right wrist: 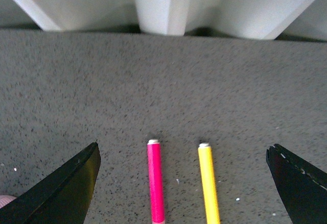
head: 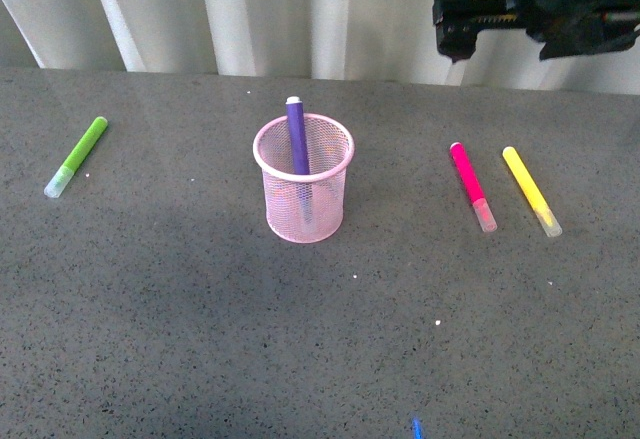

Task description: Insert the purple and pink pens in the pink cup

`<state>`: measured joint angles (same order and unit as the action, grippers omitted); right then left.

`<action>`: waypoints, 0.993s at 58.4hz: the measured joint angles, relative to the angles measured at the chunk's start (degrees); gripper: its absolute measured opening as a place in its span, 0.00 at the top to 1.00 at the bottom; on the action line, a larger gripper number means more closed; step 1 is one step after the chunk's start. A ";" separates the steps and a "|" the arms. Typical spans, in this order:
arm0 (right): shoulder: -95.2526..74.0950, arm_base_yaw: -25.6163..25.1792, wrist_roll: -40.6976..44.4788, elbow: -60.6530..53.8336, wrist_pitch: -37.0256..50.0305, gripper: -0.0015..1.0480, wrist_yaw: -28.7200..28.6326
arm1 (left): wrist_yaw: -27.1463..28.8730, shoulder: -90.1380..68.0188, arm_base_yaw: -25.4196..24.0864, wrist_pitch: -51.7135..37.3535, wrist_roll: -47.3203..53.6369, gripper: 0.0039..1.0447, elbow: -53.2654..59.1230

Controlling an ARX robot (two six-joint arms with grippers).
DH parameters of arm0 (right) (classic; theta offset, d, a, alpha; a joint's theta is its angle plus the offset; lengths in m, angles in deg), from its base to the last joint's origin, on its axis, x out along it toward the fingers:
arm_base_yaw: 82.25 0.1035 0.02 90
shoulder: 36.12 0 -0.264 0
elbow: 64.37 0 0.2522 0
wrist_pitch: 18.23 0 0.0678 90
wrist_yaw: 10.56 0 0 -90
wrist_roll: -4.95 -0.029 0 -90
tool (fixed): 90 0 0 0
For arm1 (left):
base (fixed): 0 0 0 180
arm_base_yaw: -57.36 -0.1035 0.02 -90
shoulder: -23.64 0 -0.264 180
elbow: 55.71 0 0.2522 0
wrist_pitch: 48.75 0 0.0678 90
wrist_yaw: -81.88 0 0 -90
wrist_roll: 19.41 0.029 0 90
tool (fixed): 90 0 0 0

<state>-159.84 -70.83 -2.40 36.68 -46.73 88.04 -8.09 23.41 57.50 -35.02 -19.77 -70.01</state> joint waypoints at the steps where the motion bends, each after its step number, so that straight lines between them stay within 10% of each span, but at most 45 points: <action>1: -0.96 0.00 -0.09 0.35 -0.31 0.07 0.09 | 0.00 0.00 0.00 0.00 -0.02 0.06 0.00; 58: -15.23 0.35 -5.33 1.22 3.04 0.07 -3.32 | 0.00 0.00 0.00 0.00 -0.02 0.06 0.00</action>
<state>-175.08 -70.48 -7.73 37.90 -43.69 84.72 -8.09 23.41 57.50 -35.02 -19.79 -70.01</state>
